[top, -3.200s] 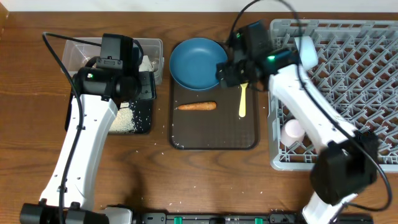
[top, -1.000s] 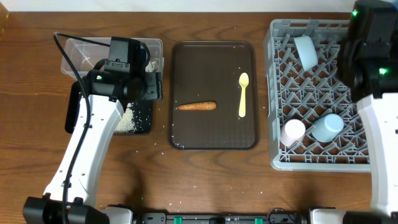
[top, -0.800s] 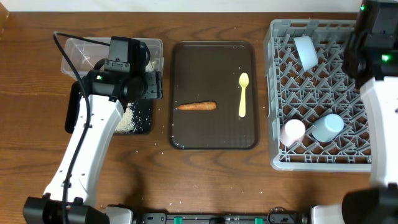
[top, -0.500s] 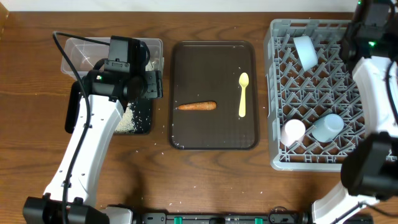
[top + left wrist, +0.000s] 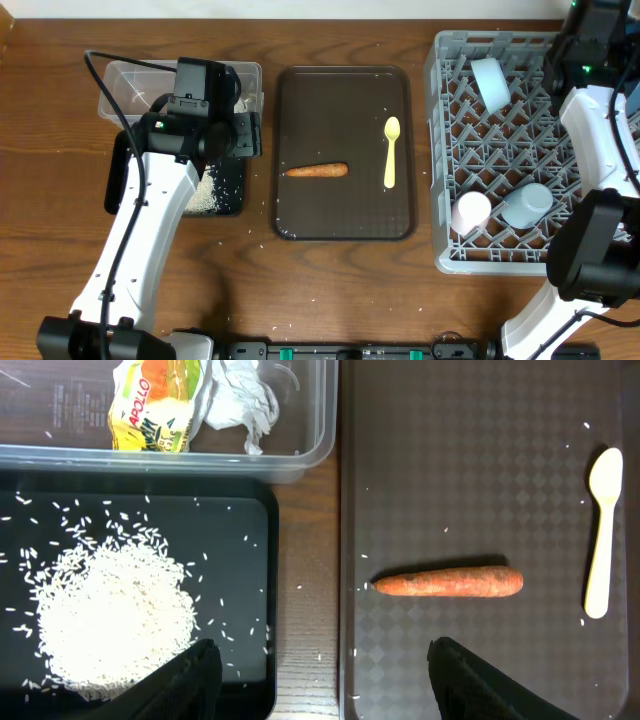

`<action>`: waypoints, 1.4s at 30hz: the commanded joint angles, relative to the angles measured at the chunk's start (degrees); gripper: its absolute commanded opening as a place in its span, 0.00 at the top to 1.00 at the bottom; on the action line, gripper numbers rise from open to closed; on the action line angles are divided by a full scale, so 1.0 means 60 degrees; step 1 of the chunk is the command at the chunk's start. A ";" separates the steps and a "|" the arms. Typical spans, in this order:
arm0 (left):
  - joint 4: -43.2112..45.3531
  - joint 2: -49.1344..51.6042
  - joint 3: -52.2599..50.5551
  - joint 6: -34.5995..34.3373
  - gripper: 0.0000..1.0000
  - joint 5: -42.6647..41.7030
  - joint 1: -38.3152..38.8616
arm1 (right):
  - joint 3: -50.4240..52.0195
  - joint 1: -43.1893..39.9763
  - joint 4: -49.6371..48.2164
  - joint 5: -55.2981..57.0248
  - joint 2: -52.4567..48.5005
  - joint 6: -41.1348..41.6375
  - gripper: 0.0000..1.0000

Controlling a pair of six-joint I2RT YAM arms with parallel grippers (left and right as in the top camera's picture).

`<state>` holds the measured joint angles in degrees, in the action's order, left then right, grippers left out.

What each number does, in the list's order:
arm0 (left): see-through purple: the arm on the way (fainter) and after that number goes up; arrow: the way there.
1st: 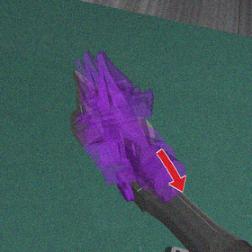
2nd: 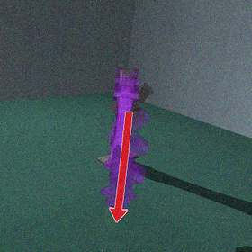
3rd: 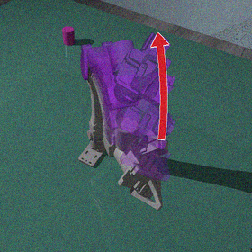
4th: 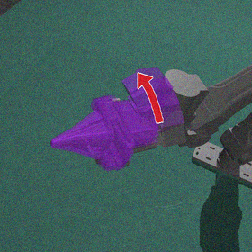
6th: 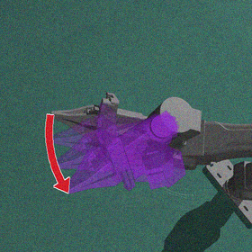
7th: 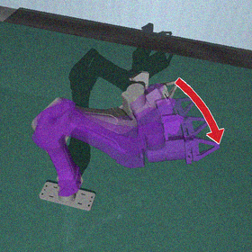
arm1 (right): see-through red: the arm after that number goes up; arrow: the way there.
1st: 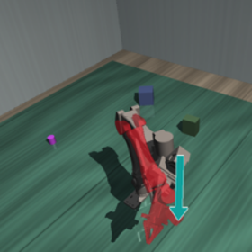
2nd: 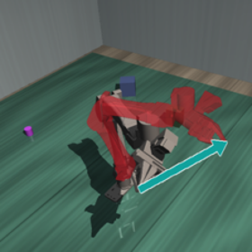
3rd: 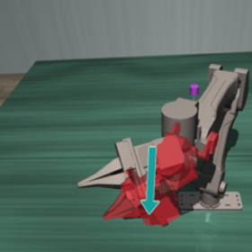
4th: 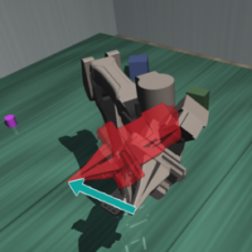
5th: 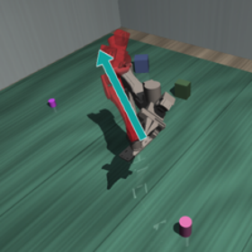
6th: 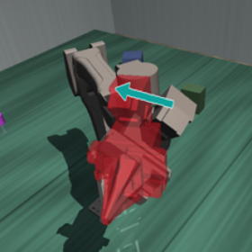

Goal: Sort waste into correct bins and load items into the dishwasher rack
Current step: 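Carry teal bowl into dish rack and stand it on edge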

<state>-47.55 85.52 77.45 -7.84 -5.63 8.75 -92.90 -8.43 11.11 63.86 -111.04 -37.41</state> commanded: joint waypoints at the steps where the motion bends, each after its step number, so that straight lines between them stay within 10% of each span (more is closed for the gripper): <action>1: 0.0022 0.0091 -0.0062 0.0011 0.31 0.0015 0.0004 | -0.0066 -0.0171 -0.0197 -0.0514 0.0102 -0.1807 0.99; 23: 0.0095 0.0091 -0.0062 0.0011 0.31 0.0015 0.0004 | -0.0022 -0.0627 0.1530 -0.3727 0.0091 -0.3479 0.99; 30: 0.0160 0.0091 -0.0058 0.0011 0.31 0.0015 0.0004 | -0.0025 -0.0117 0.1577 -0.3938 0.0091 -0.3024 0.65; 42: 0.0168 0.0091 -0.0058 0.0011 0.31 0.0015 0.0004 | -0.0025 0.0397 0.1581 -0.4182 0.0091 -0.2277 0.57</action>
<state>-46.46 85.52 77.45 -7.84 -5.63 8.75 -93.56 -6.07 20.53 39.27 -110.00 -54.72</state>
